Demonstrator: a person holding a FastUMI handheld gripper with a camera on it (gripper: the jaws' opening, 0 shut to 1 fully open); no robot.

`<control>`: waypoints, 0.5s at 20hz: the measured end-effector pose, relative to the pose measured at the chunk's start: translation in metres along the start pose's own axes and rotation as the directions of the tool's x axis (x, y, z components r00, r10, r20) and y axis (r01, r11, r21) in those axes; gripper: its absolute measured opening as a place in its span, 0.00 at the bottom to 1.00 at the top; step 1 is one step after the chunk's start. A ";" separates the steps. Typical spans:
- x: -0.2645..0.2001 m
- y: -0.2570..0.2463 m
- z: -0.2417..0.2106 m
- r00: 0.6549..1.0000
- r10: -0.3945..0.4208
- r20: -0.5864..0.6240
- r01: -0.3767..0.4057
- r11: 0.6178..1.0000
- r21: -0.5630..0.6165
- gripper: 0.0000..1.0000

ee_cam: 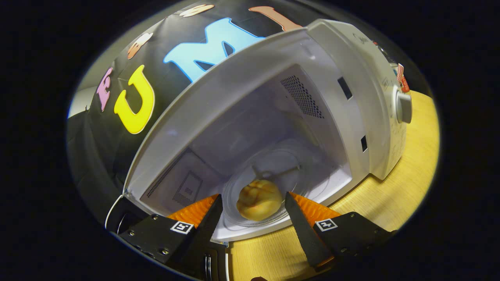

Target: Open the microwave, put the food inside, and close the microwave door.

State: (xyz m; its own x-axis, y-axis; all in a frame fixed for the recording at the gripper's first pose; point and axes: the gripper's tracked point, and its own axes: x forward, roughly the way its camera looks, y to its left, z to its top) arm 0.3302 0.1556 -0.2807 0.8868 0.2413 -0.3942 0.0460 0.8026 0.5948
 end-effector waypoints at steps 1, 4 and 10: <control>-0.010 0.004 0.003 1.000 0.009 0.006 -0.009 1.000 -0.016 0.98; -0.050 0.020 0.016 0.999 0.040 0.033 -0.038 0.996 -0.080 0.97; -0.135 0.053 0.026 0.988 0.124 0.087 -0.096 0.957 -0.273 0.97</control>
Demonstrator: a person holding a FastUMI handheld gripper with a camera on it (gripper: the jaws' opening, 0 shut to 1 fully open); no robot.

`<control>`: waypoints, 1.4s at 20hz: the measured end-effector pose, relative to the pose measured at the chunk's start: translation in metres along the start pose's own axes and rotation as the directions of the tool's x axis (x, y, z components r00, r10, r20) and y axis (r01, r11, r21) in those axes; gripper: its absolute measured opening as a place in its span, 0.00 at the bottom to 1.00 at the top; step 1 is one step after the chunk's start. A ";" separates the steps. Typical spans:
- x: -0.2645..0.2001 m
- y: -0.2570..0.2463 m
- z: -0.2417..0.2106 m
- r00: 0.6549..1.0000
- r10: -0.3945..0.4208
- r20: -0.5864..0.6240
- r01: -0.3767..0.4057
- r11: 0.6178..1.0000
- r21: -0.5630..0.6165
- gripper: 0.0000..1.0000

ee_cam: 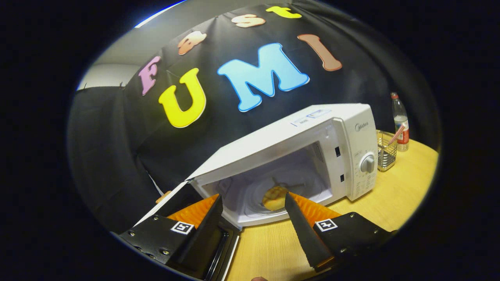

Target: Open the microwave, put the food inside, and close the microwave door.

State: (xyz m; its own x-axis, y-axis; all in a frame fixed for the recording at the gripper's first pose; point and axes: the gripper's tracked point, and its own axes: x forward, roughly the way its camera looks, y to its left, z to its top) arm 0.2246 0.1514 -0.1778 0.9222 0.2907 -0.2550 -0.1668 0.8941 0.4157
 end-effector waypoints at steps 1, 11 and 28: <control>-0.013 0.006 0.001 1.000 0.011 0.004 -0.011 1.000 -0.027 0.97; -0.127 0.083 0.015 0.985 0.168 0.044 -0.151 0.953 -0.264 0.97; -0.216 0.265 -0.107 0.818 0.535 -0.209 -0.575 0.752 -0.323 0.97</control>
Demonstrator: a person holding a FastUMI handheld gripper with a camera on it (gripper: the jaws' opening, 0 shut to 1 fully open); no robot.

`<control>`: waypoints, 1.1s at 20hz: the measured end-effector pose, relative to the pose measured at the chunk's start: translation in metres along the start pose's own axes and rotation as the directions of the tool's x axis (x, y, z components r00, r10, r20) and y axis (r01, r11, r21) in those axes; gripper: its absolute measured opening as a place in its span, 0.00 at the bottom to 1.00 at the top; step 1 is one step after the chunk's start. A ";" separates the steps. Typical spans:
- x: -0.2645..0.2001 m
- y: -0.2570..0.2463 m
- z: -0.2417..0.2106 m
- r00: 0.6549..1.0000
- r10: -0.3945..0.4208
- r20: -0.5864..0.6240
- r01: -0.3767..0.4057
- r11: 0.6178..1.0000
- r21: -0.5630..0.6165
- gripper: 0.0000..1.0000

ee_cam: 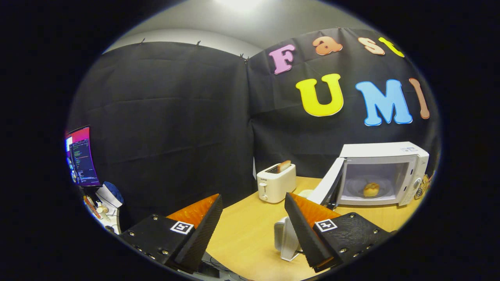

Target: Open the microwave, put the food inside, and close the microwave door.

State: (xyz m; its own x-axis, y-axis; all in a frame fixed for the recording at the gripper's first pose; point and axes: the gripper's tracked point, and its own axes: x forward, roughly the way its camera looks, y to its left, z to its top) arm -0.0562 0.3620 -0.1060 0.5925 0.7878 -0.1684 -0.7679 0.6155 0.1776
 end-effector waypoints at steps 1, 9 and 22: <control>0.010 0.004 -0.006 1.000 0.019 -0.021 -0.019 1.000 0.009 0.97; 0.041 0.002 -0.074 0.981 0.031 -0.189 -0.023 0.999 0.044 0.87; 0.031 -0.047 -0.099 0.968 -0.071 -0.240 0.084 0.995 0.047 0.01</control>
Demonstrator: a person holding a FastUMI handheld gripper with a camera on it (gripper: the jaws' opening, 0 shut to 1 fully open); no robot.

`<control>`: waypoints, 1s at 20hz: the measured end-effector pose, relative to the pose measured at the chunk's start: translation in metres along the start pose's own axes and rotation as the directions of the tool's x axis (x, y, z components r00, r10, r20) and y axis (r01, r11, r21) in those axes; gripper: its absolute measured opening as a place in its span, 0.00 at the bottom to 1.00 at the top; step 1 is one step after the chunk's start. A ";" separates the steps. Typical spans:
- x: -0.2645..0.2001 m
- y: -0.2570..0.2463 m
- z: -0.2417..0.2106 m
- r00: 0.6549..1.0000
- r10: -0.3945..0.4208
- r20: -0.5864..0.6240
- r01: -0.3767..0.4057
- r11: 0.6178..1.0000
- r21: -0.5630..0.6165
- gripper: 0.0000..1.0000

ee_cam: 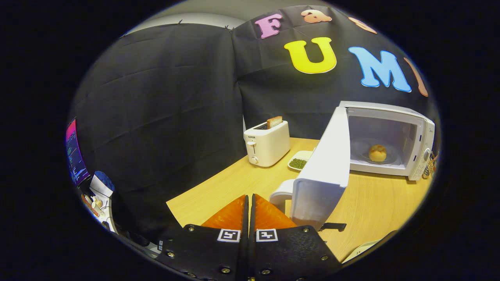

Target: Open the microwave, put the food inside, and close the microwave door.

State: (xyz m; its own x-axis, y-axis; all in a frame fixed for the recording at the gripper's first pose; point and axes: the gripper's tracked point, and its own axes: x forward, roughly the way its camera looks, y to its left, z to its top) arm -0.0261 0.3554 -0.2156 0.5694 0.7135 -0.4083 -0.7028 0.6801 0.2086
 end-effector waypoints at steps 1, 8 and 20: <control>-0.004 -0.005 -0.001 1.000 -0.007 0.000 0.007 1.000 0.002 0.01; -0.036 -0.043 -0.010 0.999 -0.053 -0.001 0.053 0.999 0.011 0.01; -0.066 -0.168 0.009 0.963 -0.268 0.017 0.265 0.957 0.117 0.01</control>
State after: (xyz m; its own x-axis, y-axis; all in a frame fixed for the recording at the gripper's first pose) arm 0.0585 0.1960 -0.2154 0.7443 0.5075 -0.4342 -0.4720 0.8596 0.1956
